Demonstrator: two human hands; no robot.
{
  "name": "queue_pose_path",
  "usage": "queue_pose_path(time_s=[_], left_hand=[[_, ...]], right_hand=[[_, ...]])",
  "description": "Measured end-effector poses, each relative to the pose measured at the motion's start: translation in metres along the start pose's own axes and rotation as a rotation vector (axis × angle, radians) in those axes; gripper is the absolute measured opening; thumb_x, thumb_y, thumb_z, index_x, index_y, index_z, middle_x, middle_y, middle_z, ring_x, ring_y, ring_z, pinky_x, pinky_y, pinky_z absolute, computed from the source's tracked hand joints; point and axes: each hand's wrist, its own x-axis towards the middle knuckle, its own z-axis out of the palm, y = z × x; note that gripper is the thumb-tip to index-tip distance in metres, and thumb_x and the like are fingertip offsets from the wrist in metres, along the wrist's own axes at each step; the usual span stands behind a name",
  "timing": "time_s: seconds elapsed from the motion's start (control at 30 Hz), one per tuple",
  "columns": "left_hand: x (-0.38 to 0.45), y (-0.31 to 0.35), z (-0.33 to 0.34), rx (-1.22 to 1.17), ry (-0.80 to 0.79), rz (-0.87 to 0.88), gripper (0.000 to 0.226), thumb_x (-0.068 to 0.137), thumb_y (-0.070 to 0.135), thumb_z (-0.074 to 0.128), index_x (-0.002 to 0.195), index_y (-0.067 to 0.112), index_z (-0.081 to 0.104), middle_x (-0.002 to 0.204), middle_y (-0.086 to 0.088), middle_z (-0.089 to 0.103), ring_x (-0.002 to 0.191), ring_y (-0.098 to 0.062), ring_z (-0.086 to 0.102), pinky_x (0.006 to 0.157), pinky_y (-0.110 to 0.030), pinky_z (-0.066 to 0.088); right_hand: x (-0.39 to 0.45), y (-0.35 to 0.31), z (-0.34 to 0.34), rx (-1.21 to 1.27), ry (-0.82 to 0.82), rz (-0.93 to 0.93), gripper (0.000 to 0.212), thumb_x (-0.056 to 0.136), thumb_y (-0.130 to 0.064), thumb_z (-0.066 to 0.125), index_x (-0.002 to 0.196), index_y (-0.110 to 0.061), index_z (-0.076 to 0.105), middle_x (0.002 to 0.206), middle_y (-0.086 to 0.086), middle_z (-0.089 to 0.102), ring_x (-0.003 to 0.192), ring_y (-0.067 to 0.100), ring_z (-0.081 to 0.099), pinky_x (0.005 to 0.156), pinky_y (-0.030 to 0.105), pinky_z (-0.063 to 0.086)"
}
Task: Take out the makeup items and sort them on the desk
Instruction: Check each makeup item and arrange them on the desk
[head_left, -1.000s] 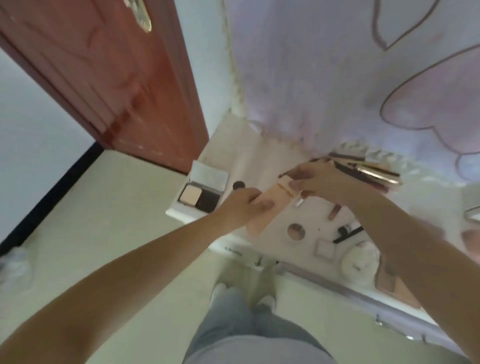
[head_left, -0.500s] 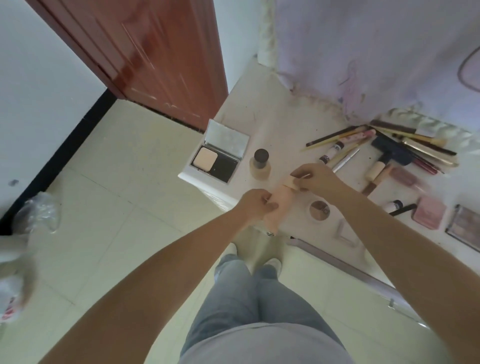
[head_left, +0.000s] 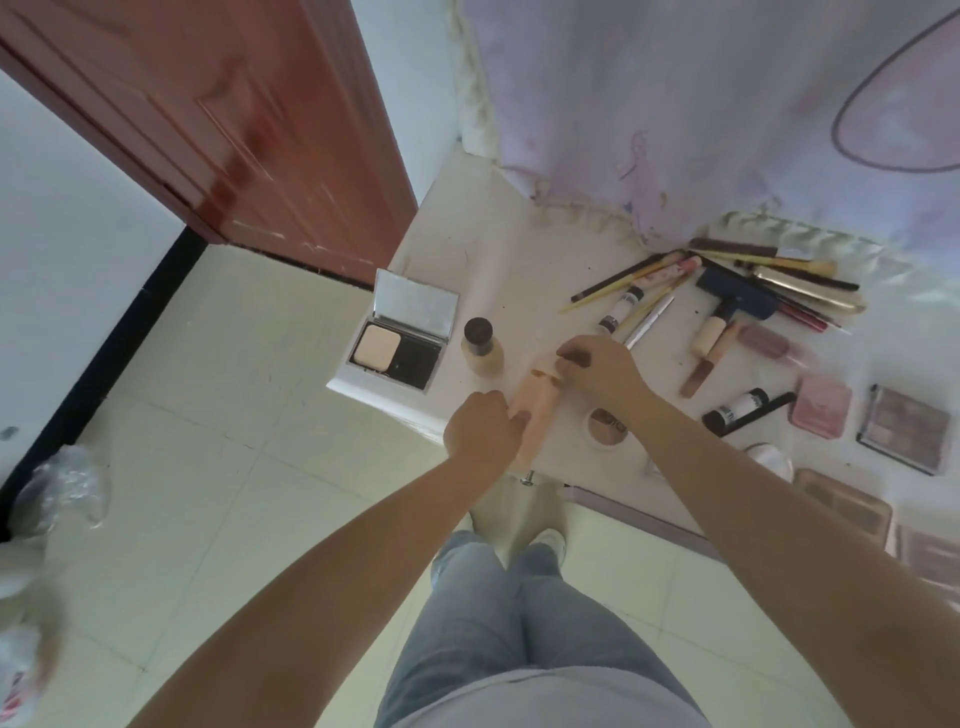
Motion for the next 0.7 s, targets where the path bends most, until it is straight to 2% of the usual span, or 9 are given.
queue_pose_path(time_s=[0.17,0.27,0.37,0.5,0.6,0.67,0.7], left_hand=[[-0.008,0.002,-0.001,0.072,0.007,0.036,0.04,0.095,0.04,0.04,0.109,0.004,0.052,0.111,-0.012,0.055,0.1,-0.027,0.057,0.08,-0.032,0.045],[-0.016,-0.001,-0.001,0.085,0.06,0.08,0.038,0.096,0.037,0.04,0.116,0.006,0.048,0.115,-0.01,0.051,0.104,-0.025,0.055,0.085,-0.029,0.045],[-0.026,-0.002,0.0,0.071,0.118,0.144,0.036,0.096,0.031,0.041,0.122,0.008,0.047,0.121,-0.009,0.05,0.108,-0.021,0.053,0.088,-0.025,0.044],[-0.039,0.005,-0.002,0.053,0.128,0.271,0.036,0.096,0.028,0.04,0.127,0.01,0.045,0.125,-0.006,0.049,0.112,-0.018,0.052,0.092,-0.024,0.043],[-0.04,0.013,-0.009,0.053,0.139,0.327,0.034,0.096,0.027,0.039,0.126,0.011,0.046,0.124,-0.004,0.05,0.111,-0.017,0.052,0.092,-0.022,0.041],[-0.04,0.019,-0.015,0.041,0.141,0.355,0.033,0.097,0.027,0.039,0.125,0.012,0.047,0.124,-0.004,0.051,0.11,-0.017,0.052,0.091,-0.021,0.041],[-0.039,0.022,-0.019,0.02,0.139,0.372,0.033,0.097,0.027,0.039,0.125,0.012,0.047,0.124,-0.003,0.051,0.109,-0.016,0.053,0.091,-0.02,0.04]], right_hand=[[-0.034,0.01,-0.013,-0.14,0.091,-0.121,0.031,0.092,-0.015,0.048,0.12,-0.006,0.056,0.123,0.013,0.054,0.113,0.026,0.049,0.091,0.023,0.031],[-0.064,0.027,-0.013,-0.325,0.037,-0.189,0.041,0.087,-0.021,0.055,0.126,-0.008,0.051,0.133,0.013,0.045,0.122,0.031,0.04,0.098,0.034,0.037],[-0.078,0.039,-0.005,-0.486,-0.097,-0.128,0.049,0.087,-0.028,0.055,0.133,-0.018,0.04,0.141,0.007,0.031,0.124,0.027,0.035,0.097,0.034,0.04],[-0.074,0.042,-0.001,-0.456,-0.047,-0.147,0.042,0.09,-0.022,0.048,0.131,-0.015,0.039,0.138,0.004,0.035,0.119,0.024,0.038,0.098,0.027,0.033],[-0.07,0.041,-0.004,-0.444,-0.069,-0.119,0.048,0.086,-0.026,0.053,0.13,-0.011,0.037,0.131,0.005,0.042,0.115,0.022,0.041,0.093,0.024,0.034],[-0.071,0.038,-0.014,-0.269,-0.019,-0.038,0.057,0.084,-0.027,0.058,0.134,-0.013,0.034,0.123,0.007,0.048,0.11,0.022,0.048,0.088,0.026,0.039],[-0.072,0.035,-0.021,-0.1,0.024,0.008,0.057,0.085,-0.026,0.059,0.134,-0.014,0.034,0.115,0.007,0.052,0.101,0.021,0.052,0.083,0.026,0.042]])
